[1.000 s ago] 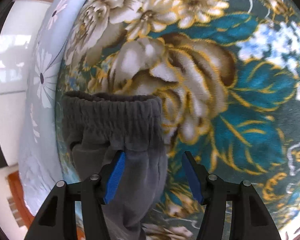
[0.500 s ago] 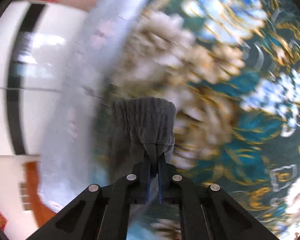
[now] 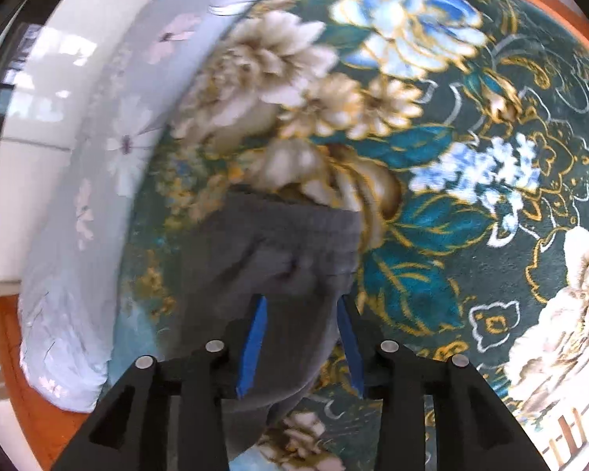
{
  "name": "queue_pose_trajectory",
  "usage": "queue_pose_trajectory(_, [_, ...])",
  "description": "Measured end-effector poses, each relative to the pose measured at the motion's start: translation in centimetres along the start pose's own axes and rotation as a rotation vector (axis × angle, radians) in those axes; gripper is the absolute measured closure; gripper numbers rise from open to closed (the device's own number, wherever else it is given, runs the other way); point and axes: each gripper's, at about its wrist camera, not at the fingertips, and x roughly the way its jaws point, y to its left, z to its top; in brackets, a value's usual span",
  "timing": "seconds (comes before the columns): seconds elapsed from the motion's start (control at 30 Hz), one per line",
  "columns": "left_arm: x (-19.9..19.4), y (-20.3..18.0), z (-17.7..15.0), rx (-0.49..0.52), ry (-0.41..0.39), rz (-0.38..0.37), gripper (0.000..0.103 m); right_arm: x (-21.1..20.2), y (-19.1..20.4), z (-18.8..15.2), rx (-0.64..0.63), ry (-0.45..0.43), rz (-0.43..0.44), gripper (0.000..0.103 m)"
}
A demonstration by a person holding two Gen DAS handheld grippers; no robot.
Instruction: Fold clothes
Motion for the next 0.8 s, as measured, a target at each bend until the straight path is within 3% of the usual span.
queue_pose_trajectory(0.2, [-3.3,-7.6,-4.9,0.373,-0.126,0.095,0.08,-0.8,2.2,-3.4,-0.057,0.053,0.087,0.061])
queue_pose_trajectory(0.33, [-4.8,-13.7,-11.2,0.657,-0.152,0.104,0.079,-0.7,2.2,-5.2,-0.082,0.092,0.106,0.061])
queue_pose_trajectory(0.5, [-4.0,-20.1,-21.7,1.022,-0.121,0.112,0.079,-0.9,1.2,-6.0,-0.078,0.114,0.125,0.061])
queue_pose_trajectory(0.67, [-0.1,-23.2,-30.5,1.238,-0.03,0.131,0.08,-2.0,-0.4,-5.8,-0.078,0.108,0.14,0.061])
queue_pose_trajectory(0.8, [2.6,-23.2,-34.3,1.308,0.043,0.182,0.08,-2.8,-2.9,-5.4,-0.047,0.106,0.136,0.061])
